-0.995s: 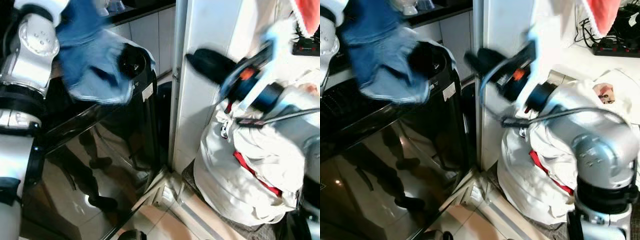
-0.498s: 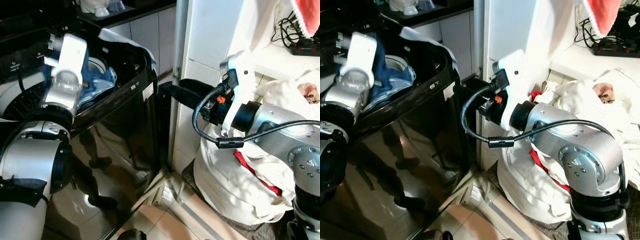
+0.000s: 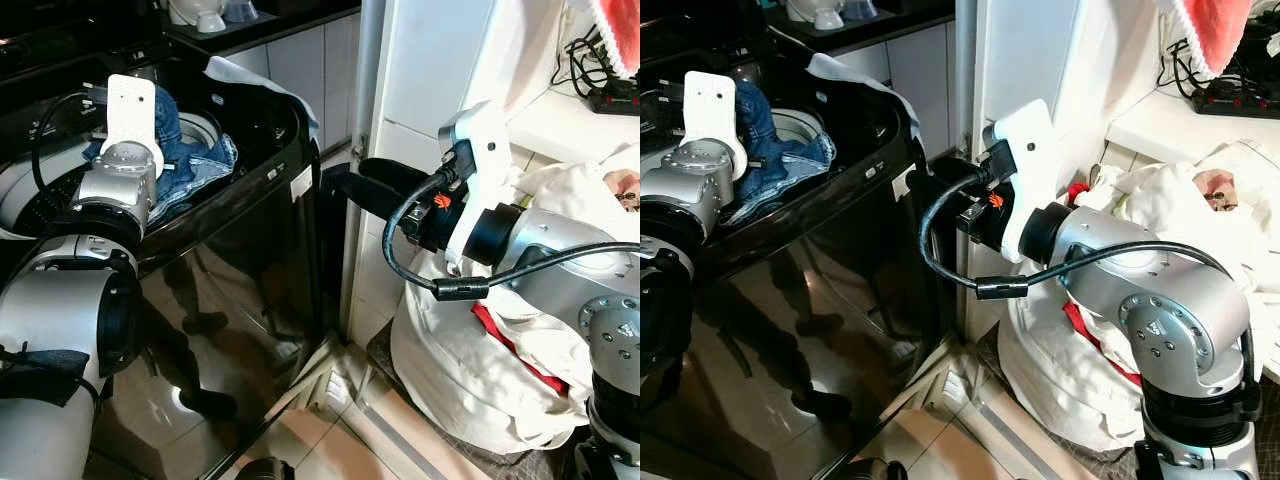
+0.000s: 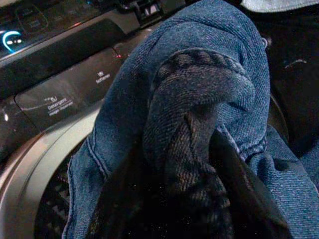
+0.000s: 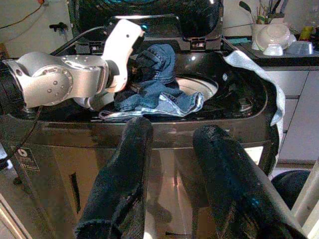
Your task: Clothes washing
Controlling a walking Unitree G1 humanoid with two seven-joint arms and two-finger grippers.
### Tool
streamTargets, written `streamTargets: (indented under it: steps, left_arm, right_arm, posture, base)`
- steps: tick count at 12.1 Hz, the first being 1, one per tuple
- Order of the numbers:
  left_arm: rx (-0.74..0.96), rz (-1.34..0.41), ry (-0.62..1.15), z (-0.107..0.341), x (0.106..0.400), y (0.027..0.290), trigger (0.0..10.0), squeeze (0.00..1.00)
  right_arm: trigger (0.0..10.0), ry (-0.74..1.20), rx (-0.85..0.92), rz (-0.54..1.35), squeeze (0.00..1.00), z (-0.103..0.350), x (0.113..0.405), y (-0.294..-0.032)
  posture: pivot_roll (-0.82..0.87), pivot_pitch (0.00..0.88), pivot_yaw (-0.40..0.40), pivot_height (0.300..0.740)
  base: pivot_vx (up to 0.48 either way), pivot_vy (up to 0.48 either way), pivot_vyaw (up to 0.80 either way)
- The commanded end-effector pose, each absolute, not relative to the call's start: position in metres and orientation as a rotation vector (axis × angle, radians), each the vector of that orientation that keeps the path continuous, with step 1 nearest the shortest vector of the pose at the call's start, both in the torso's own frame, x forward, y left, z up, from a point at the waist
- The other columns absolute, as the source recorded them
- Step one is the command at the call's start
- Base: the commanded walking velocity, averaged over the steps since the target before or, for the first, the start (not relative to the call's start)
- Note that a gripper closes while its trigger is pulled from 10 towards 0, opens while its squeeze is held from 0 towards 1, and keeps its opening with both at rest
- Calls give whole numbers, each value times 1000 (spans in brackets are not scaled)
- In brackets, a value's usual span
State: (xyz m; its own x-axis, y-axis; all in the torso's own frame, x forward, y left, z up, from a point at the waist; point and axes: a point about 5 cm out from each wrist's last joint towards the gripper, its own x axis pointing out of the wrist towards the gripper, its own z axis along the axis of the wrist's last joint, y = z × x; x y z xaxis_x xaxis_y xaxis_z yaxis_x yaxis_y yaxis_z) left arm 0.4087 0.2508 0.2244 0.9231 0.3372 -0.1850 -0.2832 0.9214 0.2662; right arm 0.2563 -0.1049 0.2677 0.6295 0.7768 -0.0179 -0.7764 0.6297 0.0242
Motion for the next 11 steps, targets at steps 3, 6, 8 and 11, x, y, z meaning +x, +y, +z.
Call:
streamTargets:
  steps: [3, 6, 8, 11]
  left_arm:
    - [205, 314, 214, 237, 411, 250, 10000, 1000]
    - [208, 327, 189, 242, 412, 251, 10000, 1000]
    - [207, 335, 172, 245, 412, 252, 10000, 1000]
    - [220, 355, 119, 256, 413, 250, 10000, 1000]
  right_arm:
    - [10000, 35, 0, 908, 0, 268, 253, -103]
    - [10000, 26, 6, 891, 0, 270, 256, -104]
    - [10000, 15, 13, 871, 0, 272, 258, -105]
    - [10000, -11, 39, 795, 0, 275, 265, -111]
  posture:
    - [0, 0, 64, 740]
    - [3, 0, 61, 740]
    - [1, 0, 65, 740]
    - [15, 0, 57, 740]
  base:
    - [0, 0, 0]
    - [0, 0, 0]
    - [0, 0, 0]
    - [0, 0, 0]
